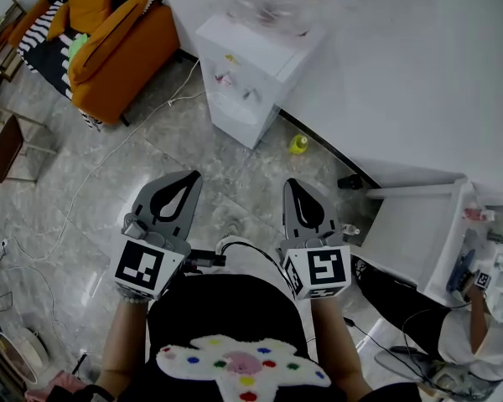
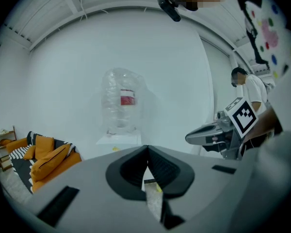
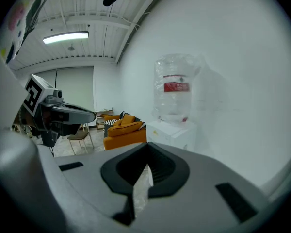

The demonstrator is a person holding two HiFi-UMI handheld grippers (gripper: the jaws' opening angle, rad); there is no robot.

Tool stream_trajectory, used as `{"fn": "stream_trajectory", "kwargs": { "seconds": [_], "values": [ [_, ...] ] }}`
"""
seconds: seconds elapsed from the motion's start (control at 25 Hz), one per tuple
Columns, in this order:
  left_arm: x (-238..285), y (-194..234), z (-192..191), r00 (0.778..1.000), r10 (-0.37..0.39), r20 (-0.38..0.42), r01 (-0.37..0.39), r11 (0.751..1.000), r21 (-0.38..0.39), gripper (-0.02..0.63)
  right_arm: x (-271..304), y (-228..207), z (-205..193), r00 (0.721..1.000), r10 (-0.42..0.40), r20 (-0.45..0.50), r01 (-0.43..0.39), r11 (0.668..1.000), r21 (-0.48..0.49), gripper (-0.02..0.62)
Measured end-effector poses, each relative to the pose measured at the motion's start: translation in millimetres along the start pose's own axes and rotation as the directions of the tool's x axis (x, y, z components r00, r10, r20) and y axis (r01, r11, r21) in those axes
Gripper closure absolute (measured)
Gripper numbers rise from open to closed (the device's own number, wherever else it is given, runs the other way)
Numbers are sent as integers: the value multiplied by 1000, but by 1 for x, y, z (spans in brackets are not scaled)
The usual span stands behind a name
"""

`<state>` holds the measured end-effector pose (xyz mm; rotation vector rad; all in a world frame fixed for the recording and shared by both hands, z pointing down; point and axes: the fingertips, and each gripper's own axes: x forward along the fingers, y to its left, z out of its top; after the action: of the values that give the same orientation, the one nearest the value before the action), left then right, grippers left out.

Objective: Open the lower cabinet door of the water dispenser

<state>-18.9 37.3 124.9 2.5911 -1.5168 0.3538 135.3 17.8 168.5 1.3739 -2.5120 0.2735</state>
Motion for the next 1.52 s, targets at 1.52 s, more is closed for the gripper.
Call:
{"fn": "stream_trajectory", "kwargs": {
  "seconds": [1.52],
  "values": [
    [34,28,-25,997,-29,-72,23,996,-82,460,23,-4,-19,999,-7,-37,8,999,35,439]
  ]
}}
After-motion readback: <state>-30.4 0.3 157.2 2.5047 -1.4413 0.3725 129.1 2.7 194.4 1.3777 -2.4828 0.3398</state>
